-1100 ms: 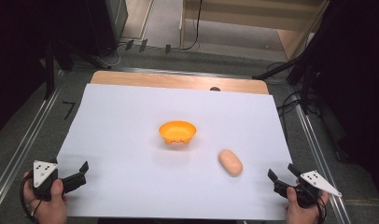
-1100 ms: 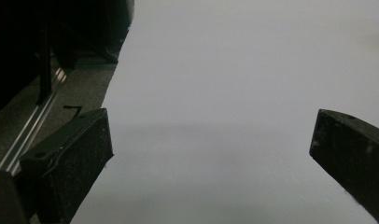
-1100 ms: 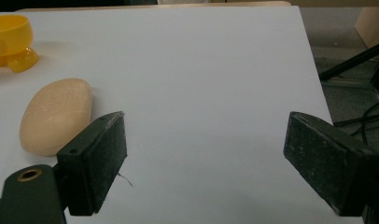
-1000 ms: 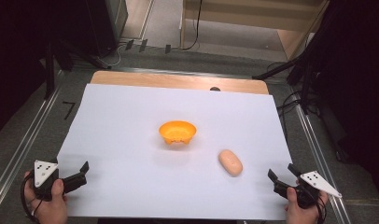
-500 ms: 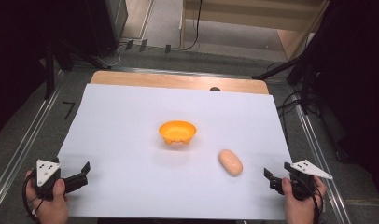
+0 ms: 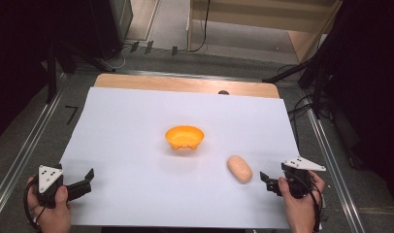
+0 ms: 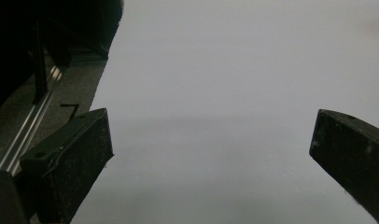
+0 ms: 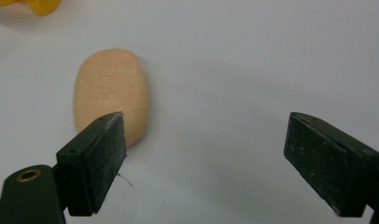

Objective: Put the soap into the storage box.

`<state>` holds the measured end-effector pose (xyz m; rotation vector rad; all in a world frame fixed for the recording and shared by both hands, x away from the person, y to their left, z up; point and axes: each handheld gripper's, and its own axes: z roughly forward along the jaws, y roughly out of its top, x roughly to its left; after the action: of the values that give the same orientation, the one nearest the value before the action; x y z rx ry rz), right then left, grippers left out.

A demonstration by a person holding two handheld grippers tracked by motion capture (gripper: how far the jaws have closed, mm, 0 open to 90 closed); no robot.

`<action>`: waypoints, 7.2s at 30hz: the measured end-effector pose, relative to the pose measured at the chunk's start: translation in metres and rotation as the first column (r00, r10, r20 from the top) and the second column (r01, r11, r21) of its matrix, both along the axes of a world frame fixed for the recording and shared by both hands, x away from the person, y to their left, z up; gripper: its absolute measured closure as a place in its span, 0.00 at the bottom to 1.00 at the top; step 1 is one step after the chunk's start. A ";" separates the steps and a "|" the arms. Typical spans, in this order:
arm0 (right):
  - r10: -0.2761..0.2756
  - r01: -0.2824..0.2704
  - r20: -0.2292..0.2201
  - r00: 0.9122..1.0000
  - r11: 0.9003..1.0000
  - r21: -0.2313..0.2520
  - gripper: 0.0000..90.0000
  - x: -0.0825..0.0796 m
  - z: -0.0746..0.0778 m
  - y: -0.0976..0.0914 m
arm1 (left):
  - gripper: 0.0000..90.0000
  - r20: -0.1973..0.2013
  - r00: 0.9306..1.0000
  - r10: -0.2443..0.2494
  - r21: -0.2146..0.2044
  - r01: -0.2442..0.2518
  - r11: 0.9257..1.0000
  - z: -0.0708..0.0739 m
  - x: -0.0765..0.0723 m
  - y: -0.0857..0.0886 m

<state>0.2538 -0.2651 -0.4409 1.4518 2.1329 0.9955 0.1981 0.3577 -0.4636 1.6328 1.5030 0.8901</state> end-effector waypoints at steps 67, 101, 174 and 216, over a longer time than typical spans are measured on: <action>0.127 -0.140 -0.138 0.982 0.986 -0.093 0.37 0.040 -0.031 0.078 | 0.00 -0.011 1.000 -0.006 -0.007 0.006 1.000 0.000 0.001 0.001; 0.402 -0.405 -0.048 0.914 0.906 -0.126 0.37 0.057 -0.009 0.089 | 0.00 -0.016 1.000 -0.008 -0.009 0.008 1.000 0.000 0.001 0.001; 0.826 -0.813 0.020 0.564 0.559 -0.165 0.37 0.143 0.052 0.189 | 0.00 -0.018 1.000 -0.008 -0.016 0.008 1.000 0.000 0.002 0.002; 0.888 -0.887 -0.105 0.447 0.426 -0.179 0.37 0.180 0.033 0.226 | 0.00 -0.026 1.000 -0.010 -0.026 0.010 1.000 0.000 0.003 0.002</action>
<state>0.4342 -0.0395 -0.4074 0.0513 2.9238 0.9850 0.2007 0.3602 -0.4639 1.6380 1.5169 0.8433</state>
